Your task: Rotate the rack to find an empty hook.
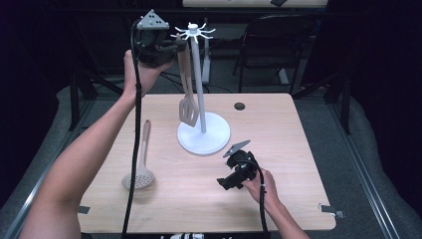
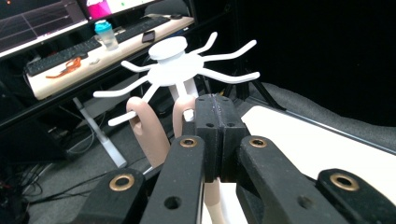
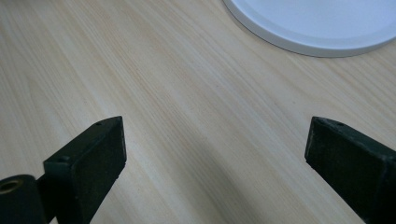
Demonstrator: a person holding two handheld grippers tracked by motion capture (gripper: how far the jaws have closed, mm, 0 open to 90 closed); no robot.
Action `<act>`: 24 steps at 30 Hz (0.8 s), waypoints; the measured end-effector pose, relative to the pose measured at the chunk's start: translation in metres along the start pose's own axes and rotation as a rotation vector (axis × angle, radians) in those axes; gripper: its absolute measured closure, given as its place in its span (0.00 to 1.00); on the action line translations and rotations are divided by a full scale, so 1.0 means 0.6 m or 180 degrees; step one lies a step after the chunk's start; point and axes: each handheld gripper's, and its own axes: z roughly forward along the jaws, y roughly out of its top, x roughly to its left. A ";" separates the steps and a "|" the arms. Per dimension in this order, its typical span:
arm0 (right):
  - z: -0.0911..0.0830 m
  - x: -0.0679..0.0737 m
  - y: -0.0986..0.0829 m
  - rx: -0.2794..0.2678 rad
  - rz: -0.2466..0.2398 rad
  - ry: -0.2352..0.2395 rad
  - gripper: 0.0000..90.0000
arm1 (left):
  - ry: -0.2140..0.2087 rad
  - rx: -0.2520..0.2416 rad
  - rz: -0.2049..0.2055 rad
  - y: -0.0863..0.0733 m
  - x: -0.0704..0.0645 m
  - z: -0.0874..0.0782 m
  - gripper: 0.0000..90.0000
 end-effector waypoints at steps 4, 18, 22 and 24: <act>0.001 0.000 0.000 -0.0019 -0.0014 0.0003 0.06 | 0.0029 -0.0009 -0.0035 -0.002 0.005 0.002 1.00; 0.003 0.001 0.000 -0.0062 0.0019 0.0024 0.05 | 0.0143 0.0018 -0.0162 -0.009 0.030 0.004 1.00; 0.001 0.001 0.002 0.0000 -0.0015 0.0036 0.05 | 0.0145 0.0025 -0.0175 -0.010 0.033 0.004 1.00; 0.001 0.001 0.002 0.0004 -0.0009 0.0050 0.05 | 0.0138 0.0038 -0.0173 -0.011 0.033 0.003 1.00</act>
